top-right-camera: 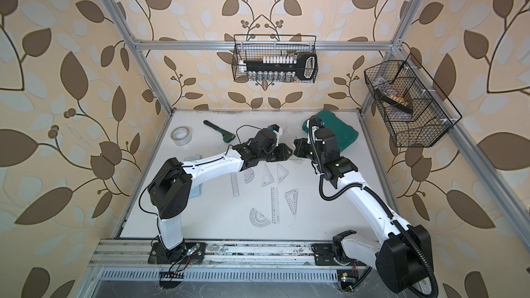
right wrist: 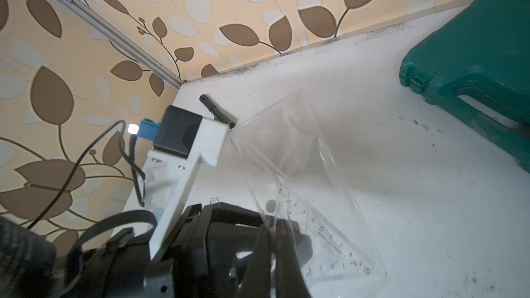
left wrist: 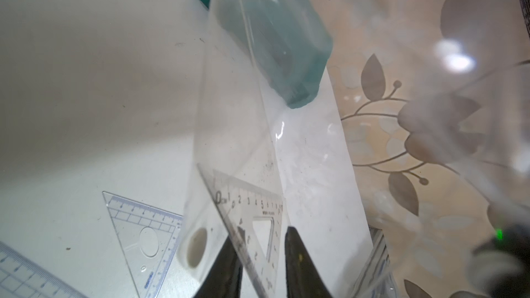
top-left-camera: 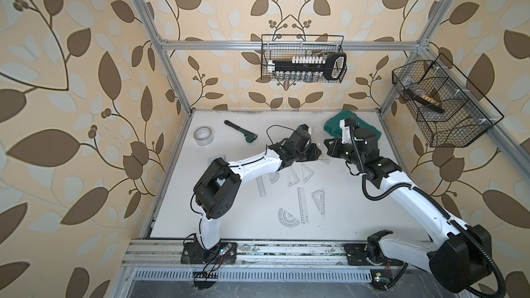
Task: Open the ruler set and take out the ruler
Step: Take out the ruler from the ruler set bag.
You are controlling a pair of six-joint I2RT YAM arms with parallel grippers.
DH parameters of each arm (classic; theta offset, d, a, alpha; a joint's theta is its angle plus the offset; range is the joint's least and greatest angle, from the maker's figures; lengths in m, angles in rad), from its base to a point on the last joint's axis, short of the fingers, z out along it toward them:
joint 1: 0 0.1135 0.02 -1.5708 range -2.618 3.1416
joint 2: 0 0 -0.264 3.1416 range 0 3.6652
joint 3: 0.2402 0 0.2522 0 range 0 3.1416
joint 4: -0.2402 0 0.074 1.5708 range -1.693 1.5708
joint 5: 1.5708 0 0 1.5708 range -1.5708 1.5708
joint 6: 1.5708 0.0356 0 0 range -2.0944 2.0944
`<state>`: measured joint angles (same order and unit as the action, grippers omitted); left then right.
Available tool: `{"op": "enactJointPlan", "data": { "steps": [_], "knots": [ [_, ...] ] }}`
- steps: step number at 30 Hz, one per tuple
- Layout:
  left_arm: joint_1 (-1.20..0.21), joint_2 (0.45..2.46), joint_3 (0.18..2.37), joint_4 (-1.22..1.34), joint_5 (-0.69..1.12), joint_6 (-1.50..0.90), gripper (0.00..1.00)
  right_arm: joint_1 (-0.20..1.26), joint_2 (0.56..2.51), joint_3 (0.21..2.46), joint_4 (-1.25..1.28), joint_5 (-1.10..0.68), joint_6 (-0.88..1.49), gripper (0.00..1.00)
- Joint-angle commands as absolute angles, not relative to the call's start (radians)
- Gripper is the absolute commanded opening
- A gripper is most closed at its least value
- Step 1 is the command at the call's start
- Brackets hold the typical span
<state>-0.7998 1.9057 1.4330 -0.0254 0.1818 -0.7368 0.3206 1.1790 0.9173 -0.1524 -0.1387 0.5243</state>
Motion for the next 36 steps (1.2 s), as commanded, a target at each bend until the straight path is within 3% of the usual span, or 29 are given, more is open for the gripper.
{"op": "enactJointPlan", "data": {
  "steps": [1,9,23,36],
  "knots": [
    [-0.807,1.905,1.470,-0.009,0.160,-0.732,0.20,0.328,1.163,0.905,-0.143,-0.145,0.524,0.00],
    [-0.808,1.848,1.435,0.003,0.170,-0.733,0.08,0.328,1.190,0.903,-0.138,-0.093,0.498,0.00],
    [-0.807,1.679,1.381,-0.084,0.255,-0.713,0.06,0.324,1.245,0.911,-0.090,-0.016,0.467,0.00],
    [-0.780,1.250,1.079,-0.432,0.219,-0.582,0.03,0.293,1.192,0.962,-0.196,0.023,0.406,0.00]
  ]
}}
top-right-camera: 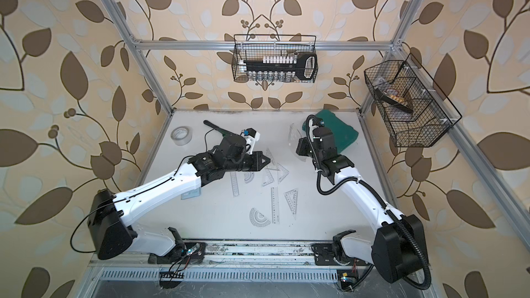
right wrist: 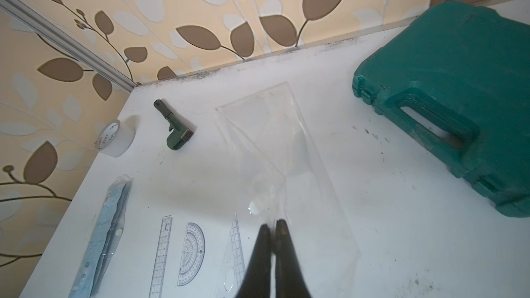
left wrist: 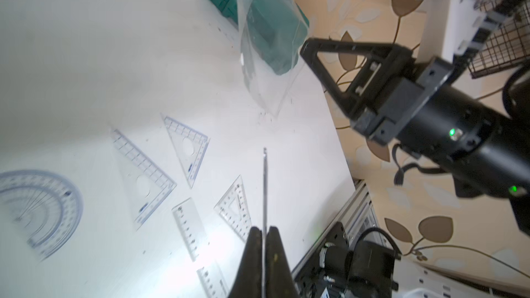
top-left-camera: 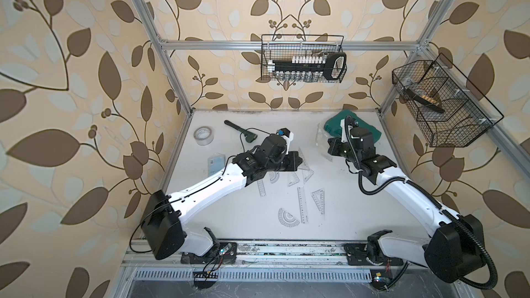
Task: Open the ruler set and take out the ruler
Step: Place the ruler at the center of the board.
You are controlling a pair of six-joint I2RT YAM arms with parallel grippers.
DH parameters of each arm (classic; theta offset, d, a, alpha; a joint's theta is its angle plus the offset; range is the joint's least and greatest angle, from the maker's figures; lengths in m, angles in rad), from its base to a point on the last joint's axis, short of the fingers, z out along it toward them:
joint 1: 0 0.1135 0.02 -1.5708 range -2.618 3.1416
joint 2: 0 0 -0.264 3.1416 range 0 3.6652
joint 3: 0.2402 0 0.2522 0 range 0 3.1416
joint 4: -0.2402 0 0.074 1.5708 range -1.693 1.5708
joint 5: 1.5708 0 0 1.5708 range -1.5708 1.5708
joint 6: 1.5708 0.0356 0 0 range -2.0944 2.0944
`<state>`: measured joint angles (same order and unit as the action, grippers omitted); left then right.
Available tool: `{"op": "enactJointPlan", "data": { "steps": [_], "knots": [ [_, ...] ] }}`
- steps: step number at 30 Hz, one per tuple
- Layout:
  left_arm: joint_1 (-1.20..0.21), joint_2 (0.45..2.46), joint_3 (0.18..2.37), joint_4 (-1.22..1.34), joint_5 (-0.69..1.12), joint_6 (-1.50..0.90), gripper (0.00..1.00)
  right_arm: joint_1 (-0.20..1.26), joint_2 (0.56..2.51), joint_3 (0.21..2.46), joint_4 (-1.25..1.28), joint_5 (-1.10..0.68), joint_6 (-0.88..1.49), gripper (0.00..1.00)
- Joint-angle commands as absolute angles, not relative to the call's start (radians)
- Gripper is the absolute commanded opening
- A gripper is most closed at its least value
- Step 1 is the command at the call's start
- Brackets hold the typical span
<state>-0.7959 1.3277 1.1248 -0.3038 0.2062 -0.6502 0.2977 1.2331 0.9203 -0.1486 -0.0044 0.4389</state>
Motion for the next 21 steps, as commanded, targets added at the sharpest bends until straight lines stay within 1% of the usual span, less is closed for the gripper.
{"op": "enactJointPlan", "data": {
  "steps": [1,5,7,12,15,21],
  "knots": [
    [-0.774,1.232,1.054,-0.453,0.239,-0.566,0.03,0.292,1.183,0.962,-0.209,0.028,0.399,0.00],
    [-0.741,1.192,0.961,-0.538,0.295,-0.530,0.02,0.290,1.143,0.960,-0.276,0.049,0.379,0.00],
    [-0.722,1.182,0.917,-0.539,0.315,-0.533,0.01,0.290,1.124,0.950,-0.297,0.054,0.376,0.00],
    [-0.647,1.143,0.753,-0.434,0.441,-0.593,0.01,0.290,1.087,0.923,-0.325,0.061,0.371,0.00],
    [-0.595,1.120,0.681,-0.420,0.508,-0.611,0.01,0.290,1.079,0.917,-0.334,0.067,0.366,0.00],
    [-0.532,1.054,0.553,-0.359,0.588,-0.676,0.02,0.291,1.084,0.914,-0.333,0.065,0.364,0.00]
  ]
}}
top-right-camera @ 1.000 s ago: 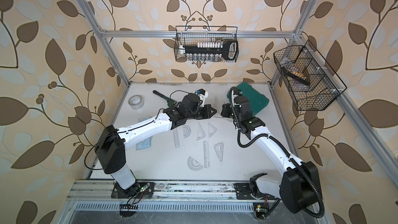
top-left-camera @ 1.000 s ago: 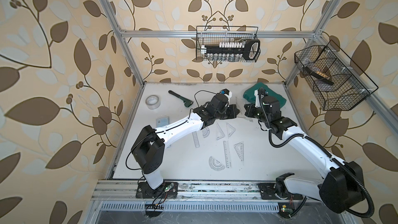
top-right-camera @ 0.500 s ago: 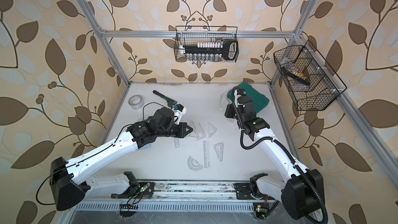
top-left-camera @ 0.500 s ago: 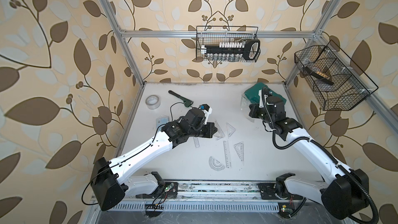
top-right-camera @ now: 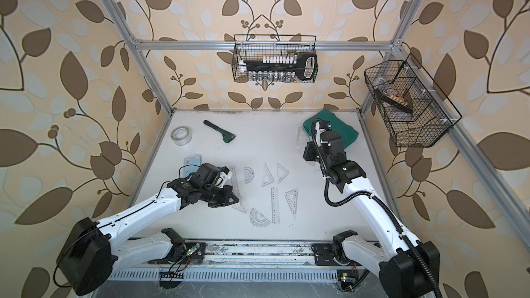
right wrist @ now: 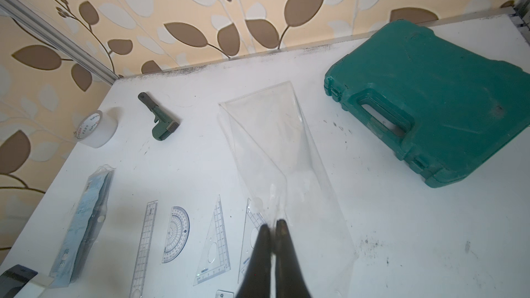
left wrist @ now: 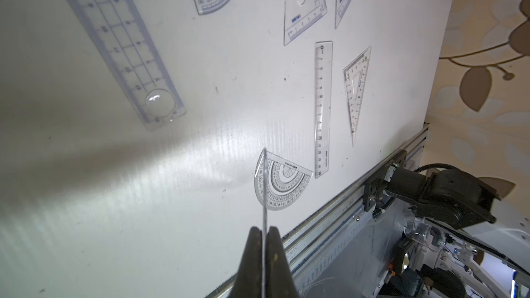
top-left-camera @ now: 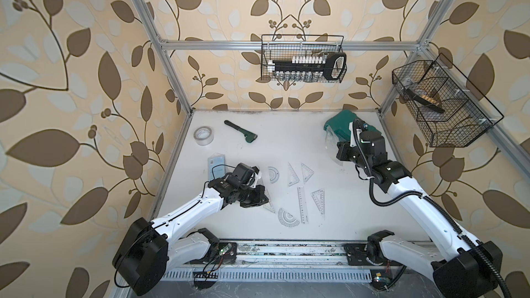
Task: Open the ruler set and take out the ruler
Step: Place the ruler at the center of the board.
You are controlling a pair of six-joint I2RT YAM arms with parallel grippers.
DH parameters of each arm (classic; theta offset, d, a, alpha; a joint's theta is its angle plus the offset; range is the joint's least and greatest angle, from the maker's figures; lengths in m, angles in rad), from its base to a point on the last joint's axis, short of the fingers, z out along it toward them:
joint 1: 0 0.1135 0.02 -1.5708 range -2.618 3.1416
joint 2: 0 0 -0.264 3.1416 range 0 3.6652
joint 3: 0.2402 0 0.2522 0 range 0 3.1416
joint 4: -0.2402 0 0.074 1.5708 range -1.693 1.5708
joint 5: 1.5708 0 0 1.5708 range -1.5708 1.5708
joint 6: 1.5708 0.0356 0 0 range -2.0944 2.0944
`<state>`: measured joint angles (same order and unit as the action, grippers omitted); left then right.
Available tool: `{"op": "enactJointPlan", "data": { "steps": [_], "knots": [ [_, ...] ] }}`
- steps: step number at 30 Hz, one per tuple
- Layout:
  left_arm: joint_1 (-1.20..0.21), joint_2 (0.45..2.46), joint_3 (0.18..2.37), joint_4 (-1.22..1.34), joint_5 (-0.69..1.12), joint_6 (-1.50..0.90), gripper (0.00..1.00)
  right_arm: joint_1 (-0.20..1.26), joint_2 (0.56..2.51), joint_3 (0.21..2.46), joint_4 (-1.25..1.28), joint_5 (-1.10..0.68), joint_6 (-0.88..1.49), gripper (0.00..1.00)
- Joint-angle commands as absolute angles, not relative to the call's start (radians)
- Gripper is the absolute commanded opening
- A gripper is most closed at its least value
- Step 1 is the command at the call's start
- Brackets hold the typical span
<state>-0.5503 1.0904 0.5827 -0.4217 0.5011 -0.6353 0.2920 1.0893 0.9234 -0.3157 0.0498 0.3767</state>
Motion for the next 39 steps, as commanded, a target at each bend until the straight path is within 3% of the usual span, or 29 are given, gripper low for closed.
{"op": "enactJointPlan", "data": {
  "steps": [1,12,22,25,31,39],
  "knots": [
    [-0.526,1.049,0.540,-0.357,0.597,-0.683,0.02,0.290,1.085,0.913,-0.332,0.064,0.366,0.00],
    [-0.391,0.993,0.360,-0.248,0.670,-0.772,0.02,0.290,1.091,0.911,-0.324,0.064,0.363,0.00],
    [-0.321,1.069,0.310,-0.204,0.667,-0.782,0.06,0.291,1.098,0.917,-0.322,0.064,0.359,0.00],
    [-0.315,1.098,0.315,-0.208,0.657,-0.773,0.15,0.290,1.097,0.920,-0.326,0.068,0.356,0.00],
    [-0.311,1.079,0.323,-0.255,0.622,-0.767,0.46,0.290,1.099,0.920,-0.326,0.071,0.357,0.00],
    [-0.311,0.976,0.388,-0.411,0.533,-0.753,0.71,0.290,1.101,0.917,-0.335,0.082,0.350,0.00]
  ]
}}
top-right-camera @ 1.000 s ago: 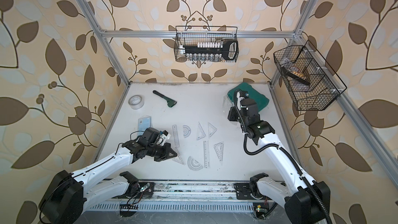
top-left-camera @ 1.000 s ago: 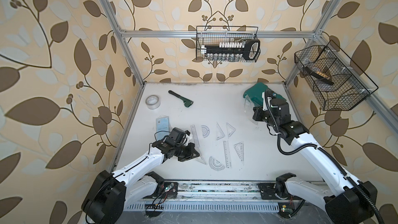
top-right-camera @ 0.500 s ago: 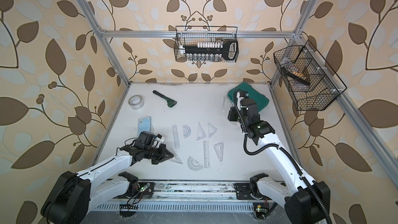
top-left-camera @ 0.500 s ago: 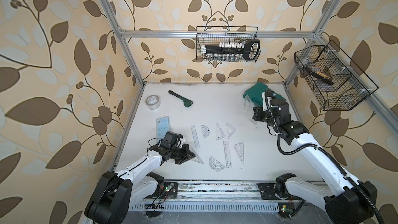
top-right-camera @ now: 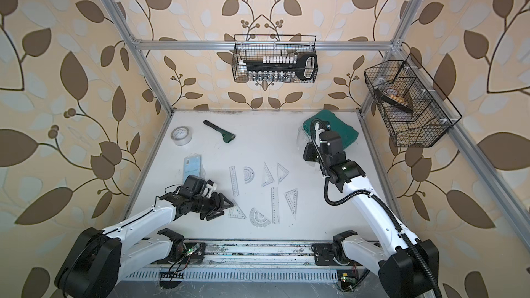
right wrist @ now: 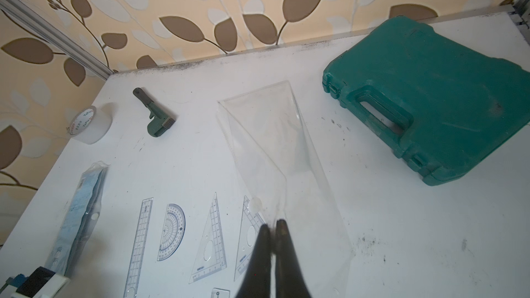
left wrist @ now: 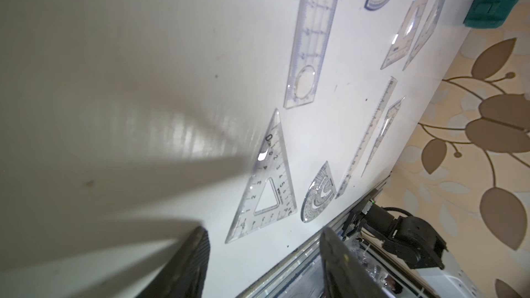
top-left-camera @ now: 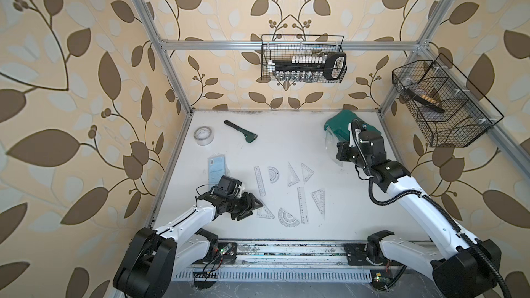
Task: Open the ruler set and take out the ruler
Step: Place the ruler at the center of the board, then place the ruler set bag at the center of the board.
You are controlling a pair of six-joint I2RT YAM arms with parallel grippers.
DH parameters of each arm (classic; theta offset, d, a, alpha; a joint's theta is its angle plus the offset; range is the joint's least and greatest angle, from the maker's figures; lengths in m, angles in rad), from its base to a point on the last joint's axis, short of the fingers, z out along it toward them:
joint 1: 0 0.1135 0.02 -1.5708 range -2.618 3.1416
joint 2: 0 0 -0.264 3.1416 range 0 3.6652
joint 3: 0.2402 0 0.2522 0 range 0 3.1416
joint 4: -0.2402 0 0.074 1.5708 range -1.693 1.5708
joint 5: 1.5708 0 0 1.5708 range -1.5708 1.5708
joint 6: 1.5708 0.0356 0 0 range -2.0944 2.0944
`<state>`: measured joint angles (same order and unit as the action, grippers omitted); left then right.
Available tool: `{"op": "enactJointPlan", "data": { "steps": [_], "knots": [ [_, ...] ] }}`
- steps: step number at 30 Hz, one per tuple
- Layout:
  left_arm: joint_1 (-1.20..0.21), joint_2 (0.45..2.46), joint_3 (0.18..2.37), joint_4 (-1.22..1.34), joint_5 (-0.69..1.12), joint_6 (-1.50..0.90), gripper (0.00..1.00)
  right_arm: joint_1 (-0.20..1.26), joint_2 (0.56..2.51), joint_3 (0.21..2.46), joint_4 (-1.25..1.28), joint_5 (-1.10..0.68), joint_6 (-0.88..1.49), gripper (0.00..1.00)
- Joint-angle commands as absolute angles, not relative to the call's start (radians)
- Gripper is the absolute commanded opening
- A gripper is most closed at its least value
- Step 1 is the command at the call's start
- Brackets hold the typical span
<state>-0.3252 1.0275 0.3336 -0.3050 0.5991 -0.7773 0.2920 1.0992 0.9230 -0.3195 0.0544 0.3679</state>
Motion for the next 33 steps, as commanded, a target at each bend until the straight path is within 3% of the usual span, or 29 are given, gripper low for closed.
{"op": "enactJointPlan", "data": {
  "steps": [1,4,5,7,16,23,26,33],
  "knots": [
    [-0.311,0.952,0.412,-0.446,0.510,-0.745,0.74,0.290,1.103,0.919,-0.345,0.088,0.347,0.00],
    [-0.311,0.879,0.509,-0.549,0.422,-0.715,0.83,0.290,1.106,0.930,-0.399,0.107,0.331,0.00],
    [-0.311,0.860,0.547,-0.574,0.383,-0.701,0.92,0.290,1.108,0.934,-0.429,0.123,0.326,0.00],
    [-0.311,0.832,0.607,-0.588,0.314,-0.686,0.98,0.290,1.115,0.946,-0.490,0.153,0.312,0.00],
    [-0.311,0.873,0.779,-0.408,0.092,-0.635,0.99,0.289,1.171,0.929,-0.603,0.228,0.282,0.00],
    [-0.311,0.918,0.847,-0.285,0.022,-0.573,0.99,0.288,1.259,0.863,-0.576,0.192,0.308,0.02],
    [-0.311,0.924,0.874,-0.284,-0.008,-0.542,0.99,0.290,1.275,0.834,-0.552,0.154,0.313,0.14],
    [-0.303,0.903,0.861,-0.235,-0.103,-0.461,0.99,0.290,1.204,0.829,-0.534,0.079,0.287,0.73]
  ]
}}
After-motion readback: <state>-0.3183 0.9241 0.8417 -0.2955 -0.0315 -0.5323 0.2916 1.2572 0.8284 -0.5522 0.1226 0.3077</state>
